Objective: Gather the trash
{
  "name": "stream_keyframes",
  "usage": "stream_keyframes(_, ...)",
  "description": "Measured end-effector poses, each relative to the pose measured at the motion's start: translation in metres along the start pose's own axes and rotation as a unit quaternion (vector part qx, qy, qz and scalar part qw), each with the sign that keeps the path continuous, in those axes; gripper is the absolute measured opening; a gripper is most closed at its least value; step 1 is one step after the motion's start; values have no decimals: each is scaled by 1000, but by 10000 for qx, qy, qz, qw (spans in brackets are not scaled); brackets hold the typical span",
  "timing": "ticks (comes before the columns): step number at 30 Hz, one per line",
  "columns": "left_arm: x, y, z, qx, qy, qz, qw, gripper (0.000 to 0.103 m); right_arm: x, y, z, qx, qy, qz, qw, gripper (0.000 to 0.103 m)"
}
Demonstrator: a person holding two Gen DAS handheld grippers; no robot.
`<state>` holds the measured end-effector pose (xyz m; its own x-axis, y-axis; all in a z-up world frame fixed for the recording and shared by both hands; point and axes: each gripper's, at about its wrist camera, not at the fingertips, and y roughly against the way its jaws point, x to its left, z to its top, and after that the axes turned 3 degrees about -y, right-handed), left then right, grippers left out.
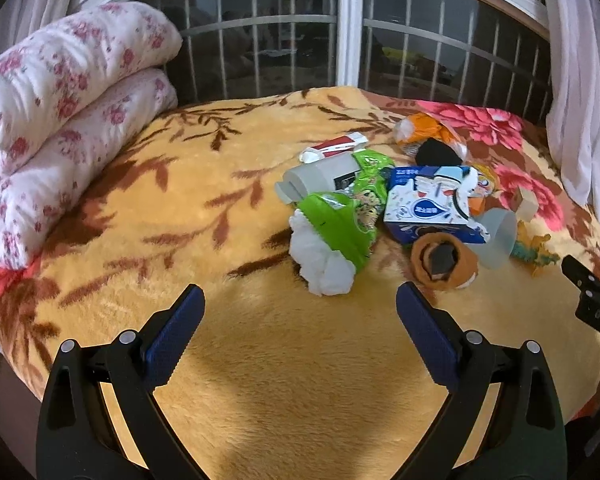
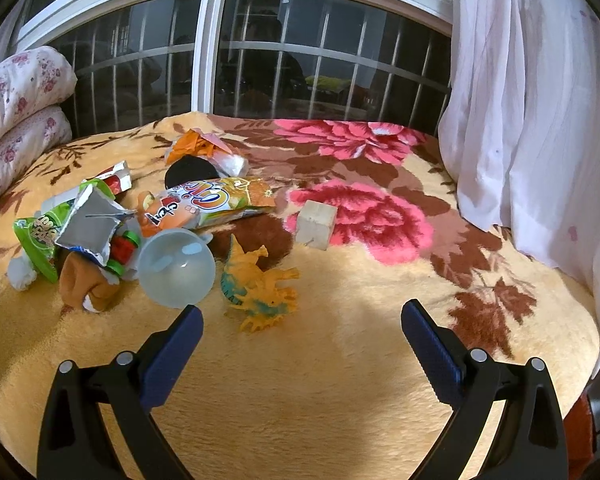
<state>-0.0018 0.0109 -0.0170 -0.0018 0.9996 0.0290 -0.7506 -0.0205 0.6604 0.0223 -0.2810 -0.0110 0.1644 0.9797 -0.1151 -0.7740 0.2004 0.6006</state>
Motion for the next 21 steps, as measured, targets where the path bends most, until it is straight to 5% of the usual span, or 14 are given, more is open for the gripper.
stream_keyframes(21, 0, -1, -2, -49, -29, 122, 9999, 94, -1, 0, 1, -28, 33, 15, 10000, 98)
